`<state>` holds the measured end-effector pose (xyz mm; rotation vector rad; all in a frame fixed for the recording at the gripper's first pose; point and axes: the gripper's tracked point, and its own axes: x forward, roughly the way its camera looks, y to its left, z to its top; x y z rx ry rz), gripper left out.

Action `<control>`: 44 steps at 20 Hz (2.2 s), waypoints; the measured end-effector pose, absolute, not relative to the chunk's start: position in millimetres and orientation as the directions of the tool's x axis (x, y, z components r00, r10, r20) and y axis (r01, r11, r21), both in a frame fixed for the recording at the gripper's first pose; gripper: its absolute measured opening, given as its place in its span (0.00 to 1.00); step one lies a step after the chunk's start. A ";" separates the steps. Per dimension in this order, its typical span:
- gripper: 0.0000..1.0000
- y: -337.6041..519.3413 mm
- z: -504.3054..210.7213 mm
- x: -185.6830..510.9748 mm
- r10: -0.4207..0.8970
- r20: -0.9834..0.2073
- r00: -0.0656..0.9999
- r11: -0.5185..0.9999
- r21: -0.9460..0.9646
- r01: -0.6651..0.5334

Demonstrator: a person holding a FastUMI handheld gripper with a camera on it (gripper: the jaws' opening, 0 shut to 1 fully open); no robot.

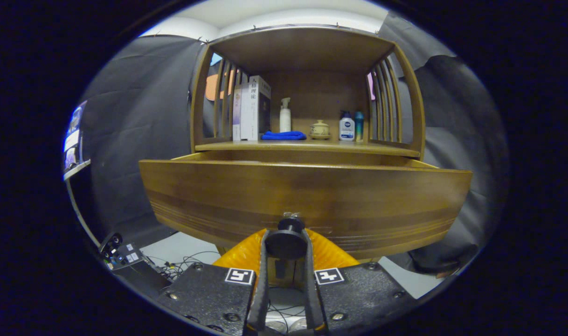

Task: Pull open the drawer, take out the items inside it, and place them on the countertop above the cabinet.

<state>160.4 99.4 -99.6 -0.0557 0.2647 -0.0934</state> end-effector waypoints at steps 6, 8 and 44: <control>0.34 107.6 -102.0 139.7 -0.080 -0.260 0.962 0.996 -0.055 0.068; 0.34 107.9 -103.9 138.2 -0.077 -0.261 0.962 0.996 -0.053 0.065; 0.66 79.2 -69.8 245.5 -0.101 -0.827 0.553 0.993 -0.052 0.104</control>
